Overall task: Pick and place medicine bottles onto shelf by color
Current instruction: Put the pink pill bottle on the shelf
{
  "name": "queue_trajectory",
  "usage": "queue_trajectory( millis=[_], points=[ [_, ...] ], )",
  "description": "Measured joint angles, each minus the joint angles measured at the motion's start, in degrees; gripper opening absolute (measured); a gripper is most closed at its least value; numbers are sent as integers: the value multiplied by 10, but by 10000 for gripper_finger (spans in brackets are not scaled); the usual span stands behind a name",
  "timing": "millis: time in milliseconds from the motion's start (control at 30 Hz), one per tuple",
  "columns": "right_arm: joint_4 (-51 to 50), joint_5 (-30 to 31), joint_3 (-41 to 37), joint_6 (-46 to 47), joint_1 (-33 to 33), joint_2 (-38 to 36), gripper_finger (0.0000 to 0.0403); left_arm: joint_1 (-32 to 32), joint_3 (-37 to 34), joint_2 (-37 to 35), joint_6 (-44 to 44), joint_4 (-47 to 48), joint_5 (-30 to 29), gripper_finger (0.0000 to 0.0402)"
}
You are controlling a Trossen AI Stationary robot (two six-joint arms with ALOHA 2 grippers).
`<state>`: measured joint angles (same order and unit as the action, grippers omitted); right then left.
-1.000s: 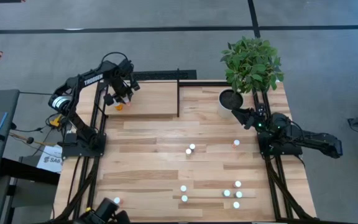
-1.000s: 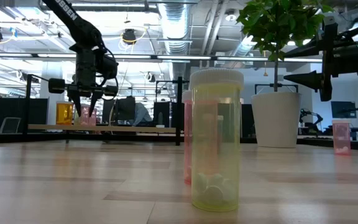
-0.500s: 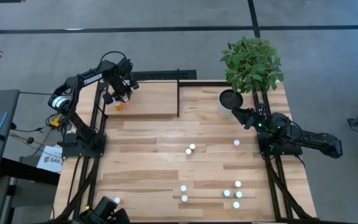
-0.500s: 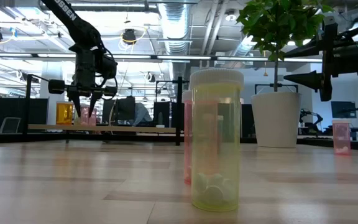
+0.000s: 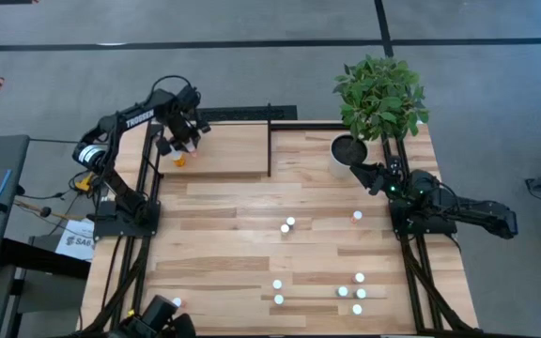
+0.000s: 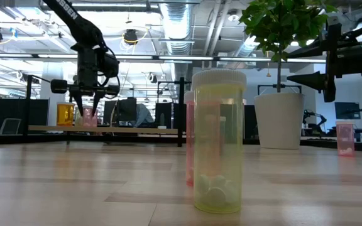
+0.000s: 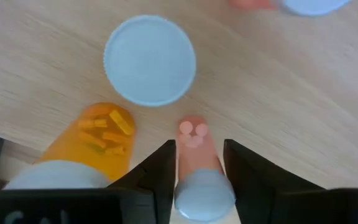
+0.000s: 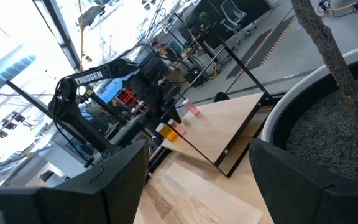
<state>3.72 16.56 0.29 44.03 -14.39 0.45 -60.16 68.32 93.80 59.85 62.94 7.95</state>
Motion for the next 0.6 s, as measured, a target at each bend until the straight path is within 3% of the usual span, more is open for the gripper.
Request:
queue_trajectory(
  millis=[600],
  points=[
    [0,0,0,0,0,0,302,11,118,0,-35,116,-28,249]
  ],
)
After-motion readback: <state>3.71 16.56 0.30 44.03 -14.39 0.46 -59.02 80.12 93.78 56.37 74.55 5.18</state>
